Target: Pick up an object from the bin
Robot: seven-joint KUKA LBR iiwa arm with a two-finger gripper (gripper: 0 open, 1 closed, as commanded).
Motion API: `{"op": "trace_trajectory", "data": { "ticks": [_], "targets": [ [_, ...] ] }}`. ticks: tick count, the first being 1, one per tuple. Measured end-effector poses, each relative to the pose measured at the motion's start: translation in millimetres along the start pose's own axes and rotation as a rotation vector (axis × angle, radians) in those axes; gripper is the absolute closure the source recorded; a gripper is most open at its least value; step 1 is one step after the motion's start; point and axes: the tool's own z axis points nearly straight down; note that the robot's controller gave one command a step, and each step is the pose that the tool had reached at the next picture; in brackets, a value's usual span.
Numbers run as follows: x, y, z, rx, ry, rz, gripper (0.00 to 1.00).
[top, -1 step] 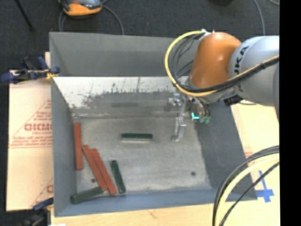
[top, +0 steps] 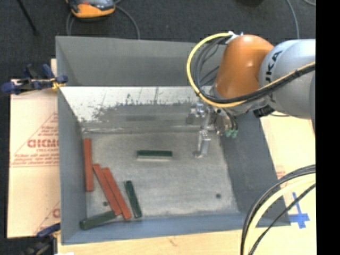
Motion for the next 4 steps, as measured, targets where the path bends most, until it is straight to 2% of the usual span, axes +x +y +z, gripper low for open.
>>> {"op": "trace_trajectory", "data": {
  "ticks": [1, 2, 3, 4],
  "targets": [
    [5.2, 67.9, 56.5, -0.002, -0.003, 0.031, 0.0],
    [-1.4, 95.7, 44.6, -0.003, 0.008, 0.095, 0.0],
    [18.7, 115.2, 38.9, -0.003, -0.003, 0.179, 0.0],
    [14.8, 98.9, 80.7, 0.0, 0.002, 0.179, 0.0]
  ]
}}
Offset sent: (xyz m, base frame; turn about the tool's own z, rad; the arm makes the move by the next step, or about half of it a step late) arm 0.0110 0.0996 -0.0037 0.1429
